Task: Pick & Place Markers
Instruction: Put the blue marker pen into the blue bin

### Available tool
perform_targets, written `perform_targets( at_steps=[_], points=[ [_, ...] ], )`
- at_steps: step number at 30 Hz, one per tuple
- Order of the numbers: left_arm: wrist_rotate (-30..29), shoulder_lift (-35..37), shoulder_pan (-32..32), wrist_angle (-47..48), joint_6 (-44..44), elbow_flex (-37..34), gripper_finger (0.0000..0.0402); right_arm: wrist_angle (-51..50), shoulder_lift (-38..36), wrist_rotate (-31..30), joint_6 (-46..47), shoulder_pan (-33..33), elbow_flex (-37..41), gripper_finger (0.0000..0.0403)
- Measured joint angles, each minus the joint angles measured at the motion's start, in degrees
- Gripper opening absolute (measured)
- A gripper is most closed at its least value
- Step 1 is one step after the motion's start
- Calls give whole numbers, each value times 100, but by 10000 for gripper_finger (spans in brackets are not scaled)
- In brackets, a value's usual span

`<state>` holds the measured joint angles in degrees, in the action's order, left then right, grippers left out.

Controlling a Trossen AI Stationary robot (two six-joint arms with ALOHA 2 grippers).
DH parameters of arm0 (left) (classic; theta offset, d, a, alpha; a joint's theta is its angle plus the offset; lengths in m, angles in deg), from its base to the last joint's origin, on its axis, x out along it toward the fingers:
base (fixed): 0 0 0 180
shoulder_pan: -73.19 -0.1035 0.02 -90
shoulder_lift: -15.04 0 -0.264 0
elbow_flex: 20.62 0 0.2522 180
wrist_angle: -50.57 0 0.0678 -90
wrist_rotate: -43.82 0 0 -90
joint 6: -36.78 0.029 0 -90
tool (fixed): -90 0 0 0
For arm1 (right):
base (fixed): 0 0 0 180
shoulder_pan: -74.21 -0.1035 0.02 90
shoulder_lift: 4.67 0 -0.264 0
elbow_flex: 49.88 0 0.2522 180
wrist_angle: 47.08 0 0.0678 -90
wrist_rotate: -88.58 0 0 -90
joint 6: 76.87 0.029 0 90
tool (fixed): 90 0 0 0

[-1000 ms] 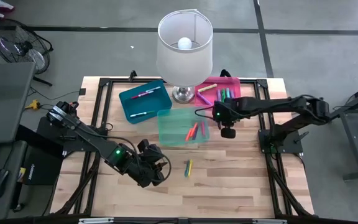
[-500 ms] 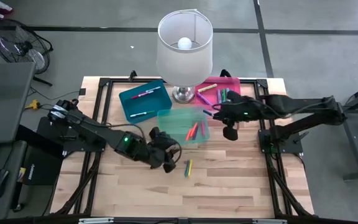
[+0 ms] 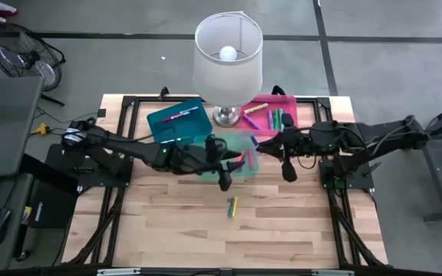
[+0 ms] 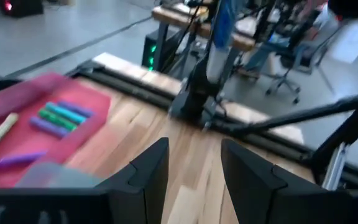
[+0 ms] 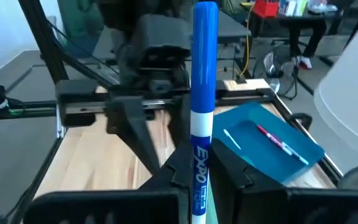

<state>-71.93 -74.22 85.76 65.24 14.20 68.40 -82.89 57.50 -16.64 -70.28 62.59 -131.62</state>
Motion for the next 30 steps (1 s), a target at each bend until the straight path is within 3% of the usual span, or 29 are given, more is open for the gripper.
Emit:
perform_targets(
  at_steps=[10,30],
  points=[
    [648,0,-316,-832,436,0,145,634,328,-90,-164,-96,2,20],
    [847,0,-321,-1296,583,0,144,1336,677,172,-280,-39,4,20]
  ],
)
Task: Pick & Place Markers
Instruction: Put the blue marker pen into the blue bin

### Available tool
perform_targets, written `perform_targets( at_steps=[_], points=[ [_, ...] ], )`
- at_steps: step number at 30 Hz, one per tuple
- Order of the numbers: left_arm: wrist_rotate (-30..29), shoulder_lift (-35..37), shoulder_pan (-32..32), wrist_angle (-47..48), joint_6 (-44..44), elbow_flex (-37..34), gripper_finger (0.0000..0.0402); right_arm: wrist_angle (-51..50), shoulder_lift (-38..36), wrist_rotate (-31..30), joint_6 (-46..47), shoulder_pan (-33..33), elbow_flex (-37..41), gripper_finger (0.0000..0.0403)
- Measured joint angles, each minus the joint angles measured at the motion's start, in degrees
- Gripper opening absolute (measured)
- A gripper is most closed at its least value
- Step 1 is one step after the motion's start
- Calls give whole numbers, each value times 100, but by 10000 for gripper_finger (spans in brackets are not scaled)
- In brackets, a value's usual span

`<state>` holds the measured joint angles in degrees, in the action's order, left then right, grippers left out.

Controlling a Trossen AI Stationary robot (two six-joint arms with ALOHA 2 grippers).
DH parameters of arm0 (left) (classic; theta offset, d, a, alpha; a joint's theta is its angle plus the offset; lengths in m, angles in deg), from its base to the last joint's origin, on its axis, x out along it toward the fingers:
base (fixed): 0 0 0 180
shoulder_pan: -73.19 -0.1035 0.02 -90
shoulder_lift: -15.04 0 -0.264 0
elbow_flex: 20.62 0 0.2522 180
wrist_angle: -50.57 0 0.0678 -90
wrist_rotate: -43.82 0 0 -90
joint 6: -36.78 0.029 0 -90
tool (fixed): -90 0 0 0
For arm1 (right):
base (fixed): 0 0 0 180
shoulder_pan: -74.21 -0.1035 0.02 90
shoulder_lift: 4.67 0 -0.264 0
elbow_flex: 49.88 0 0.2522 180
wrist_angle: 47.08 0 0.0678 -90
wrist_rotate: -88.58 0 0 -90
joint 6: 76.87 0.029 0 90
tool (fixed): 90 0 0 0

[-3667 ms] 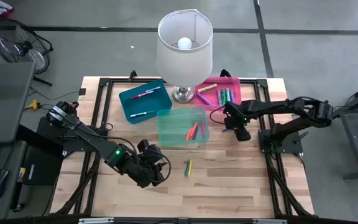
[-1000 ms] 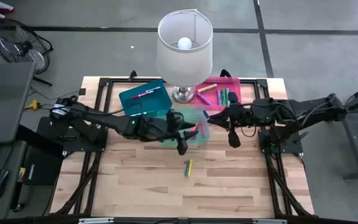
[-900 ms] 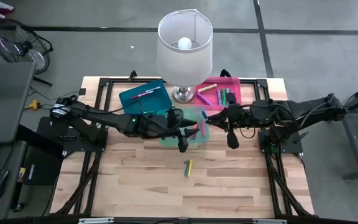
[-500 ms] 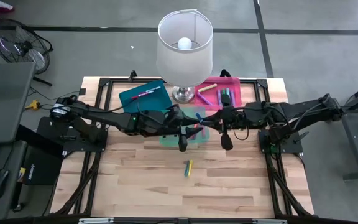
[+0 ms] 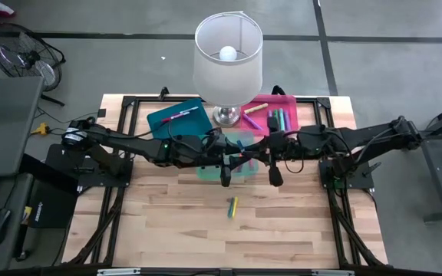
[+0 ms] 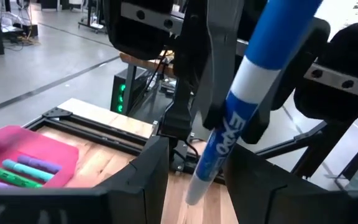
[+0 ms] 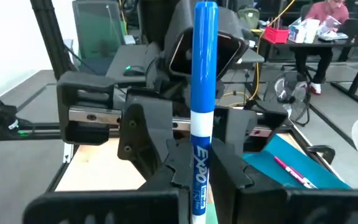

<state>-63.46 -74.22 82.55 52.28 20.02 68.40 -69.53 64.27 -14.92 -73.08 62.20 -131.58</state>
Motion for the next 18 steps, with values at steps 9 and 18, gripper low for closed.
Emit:
perform_targets(
  at_steps=[9,18],
  points=[
    [4,0,2,-1,60,0,44,128,5,-29,-49,4,0,20],
    [-17,-4,2,-33,184,0,28,129,5,-28,-48,7,0,19]
  ],
)
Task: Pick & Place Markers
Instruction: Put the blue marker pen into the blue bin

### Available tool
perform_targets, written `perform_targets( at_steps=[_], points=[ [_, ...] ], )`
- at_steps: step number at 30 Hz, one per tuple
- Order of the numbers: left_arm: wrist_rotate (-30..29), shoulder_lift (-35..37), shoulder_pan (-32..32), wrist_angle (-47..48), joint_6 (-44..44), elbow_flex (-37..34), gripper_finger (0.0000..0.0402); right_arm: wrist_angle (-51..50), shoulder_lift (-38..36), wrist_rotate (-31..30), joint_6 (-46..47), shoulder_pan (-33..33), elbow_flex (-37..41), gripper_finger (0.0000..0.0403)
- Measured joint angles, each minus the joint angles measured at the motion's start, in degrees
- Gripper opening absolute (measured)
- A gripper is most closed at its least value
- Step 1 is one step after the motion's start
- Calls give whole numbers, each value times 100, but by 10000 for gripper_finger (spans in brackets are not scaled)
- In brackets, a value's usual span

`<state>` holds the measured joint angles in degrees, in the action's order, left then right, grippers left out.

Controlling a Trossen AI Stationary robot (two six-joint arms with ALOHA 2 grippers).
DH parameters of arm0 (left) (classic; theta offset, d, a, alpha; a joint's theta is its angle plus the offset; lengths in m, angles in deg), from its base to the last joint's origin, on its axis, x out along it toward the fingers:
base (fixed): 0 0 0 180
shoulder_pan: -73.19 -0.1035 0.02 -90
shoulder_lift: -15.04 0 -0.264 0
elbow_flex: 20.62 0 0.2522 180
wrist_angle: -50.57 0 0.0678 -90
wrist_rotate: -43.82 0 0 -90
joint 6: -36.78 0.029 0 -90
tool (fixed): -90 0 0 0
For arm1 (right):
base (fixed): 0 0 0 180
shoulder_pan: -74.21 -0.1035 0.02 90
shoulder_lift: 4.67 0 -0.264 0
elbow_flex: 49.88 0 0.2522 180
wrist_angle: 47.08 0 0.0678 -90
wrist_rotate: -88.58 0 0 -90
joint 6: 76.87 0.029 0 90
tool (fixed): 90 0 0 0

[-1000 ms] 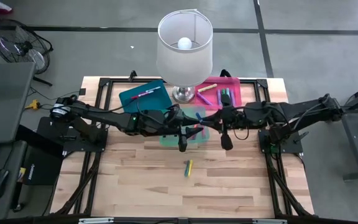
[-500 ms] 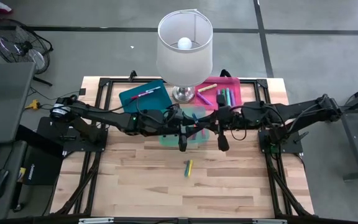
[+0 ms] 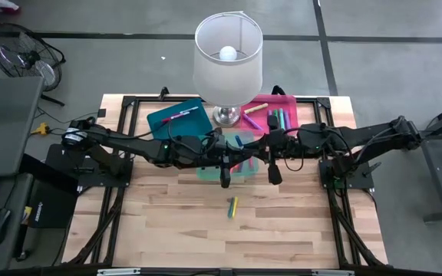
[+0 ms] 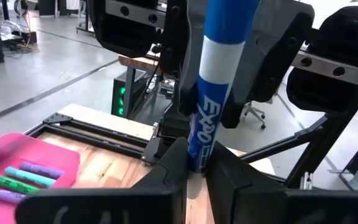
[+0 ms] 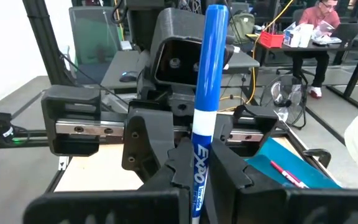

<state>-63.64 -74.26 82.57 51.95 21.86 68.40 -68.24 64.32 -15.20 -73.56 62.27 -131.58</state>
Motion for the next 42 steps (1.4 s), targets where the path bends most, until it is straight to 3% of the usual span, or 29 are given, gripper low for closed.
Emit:
perform_targets(
  at_steps=[8,20,24,29,37,42],
  points=[
    [11,0,0,20,-46,0,28,-5,0,19,55,-2,2,21],
    [-44,0,-8,80,-96,0,28,-11,-176,-364,197,19,8,146],
    [-373,1,-8,453,-60,0,28,-177,-465,-677,269,56,7,179],
    [-704,343,-7,1631,-168,17,28,-804,-871,-1216,317,70,7,207],
    [-1336,896,-2,5168,-981,-26,28,-1942,-1295,-1726,728,70,7,211],
    [-1616,874,-7,6868,-1391,-23,28,-2257,-1371,-2010,890,70,7,215]
  ],
)
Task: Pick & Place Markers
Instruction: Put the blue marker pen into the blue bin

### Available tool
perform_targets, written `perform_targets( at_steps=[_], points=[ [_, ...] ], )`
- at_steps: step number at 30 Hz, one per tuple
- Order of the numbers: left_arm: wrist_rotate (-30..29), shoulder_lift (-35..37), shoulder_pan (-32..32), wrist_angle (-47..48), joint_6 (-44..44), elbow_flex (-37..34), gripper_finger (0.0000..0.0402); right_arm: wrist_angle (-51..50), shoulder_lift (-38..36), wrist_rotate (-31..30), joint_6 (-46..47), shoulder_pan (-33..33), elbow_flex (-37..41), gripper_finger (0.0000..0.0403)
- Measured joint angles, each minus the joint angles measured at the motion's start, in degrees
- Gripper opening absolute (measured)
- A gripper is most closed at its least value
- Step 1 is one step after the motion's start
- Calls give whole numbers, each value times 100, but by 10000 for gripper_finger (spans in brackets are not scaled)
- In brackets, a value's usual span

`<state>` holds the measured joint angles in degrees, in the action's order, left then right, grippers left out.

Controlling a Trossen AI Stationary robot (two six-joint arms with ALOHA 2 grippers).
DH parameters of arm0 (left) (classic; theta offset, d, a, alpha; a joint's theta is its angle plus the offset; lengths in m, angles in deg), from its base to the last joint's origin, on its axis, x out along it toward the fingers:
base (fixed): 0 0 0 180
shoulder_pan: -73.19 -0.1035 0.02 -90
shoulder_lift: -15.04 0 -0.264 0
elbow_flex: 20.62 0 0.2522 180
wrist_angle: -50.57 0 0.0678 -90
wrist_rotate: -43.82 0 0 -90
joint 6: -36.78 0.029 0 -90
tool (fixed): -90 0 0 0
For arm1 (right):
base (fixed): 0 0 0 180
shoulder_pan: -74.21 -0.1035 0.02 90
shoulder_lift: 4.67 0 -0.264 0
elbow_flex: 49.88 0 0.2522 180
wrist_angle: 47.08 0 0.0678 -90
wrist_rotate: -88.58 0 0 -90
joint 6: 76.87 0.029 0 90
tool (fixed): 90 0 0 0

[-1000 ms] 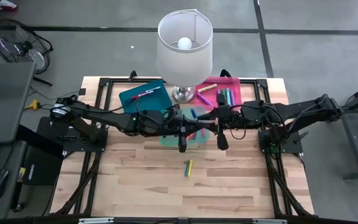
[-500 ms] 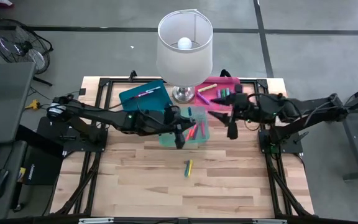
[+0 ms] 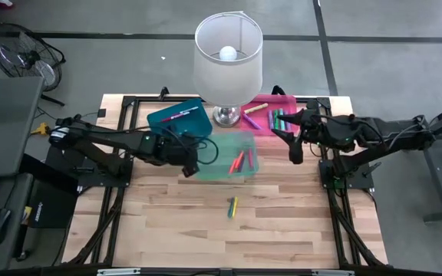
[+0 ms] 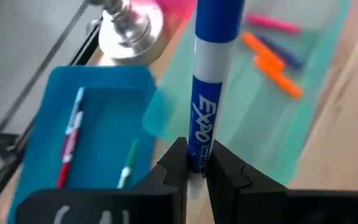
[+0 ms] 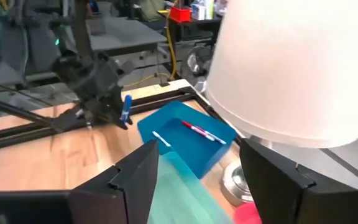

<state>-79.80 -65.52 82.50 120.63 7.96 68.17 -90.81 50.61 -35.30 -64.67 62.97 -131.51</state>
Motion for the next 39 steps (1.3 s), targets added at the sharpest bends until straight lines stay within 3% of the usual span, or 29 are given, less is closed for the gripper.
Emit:
perform_targets(
  at_steps=[6,12,20,31,39],
  points=[
    [33,-244,-433,1008,105,-142,28,31,14,-250,2,0,12,216],
    [532,-353,-1192,851,710,-838,28,17,14,-554,99,0,22,216],
    [1499,-333,-2454,-169,2213,-1535,28,-224,14,-817,459,0,22,216],
    [2436,-339,-4121,-304,3794,-1587,28,-661,16,-1159,1054,0,22,216],
    [2746,-912,-4511,-263,4479,-1590,28,-753,16,-1441,1330,0,22,216]
  ],
)
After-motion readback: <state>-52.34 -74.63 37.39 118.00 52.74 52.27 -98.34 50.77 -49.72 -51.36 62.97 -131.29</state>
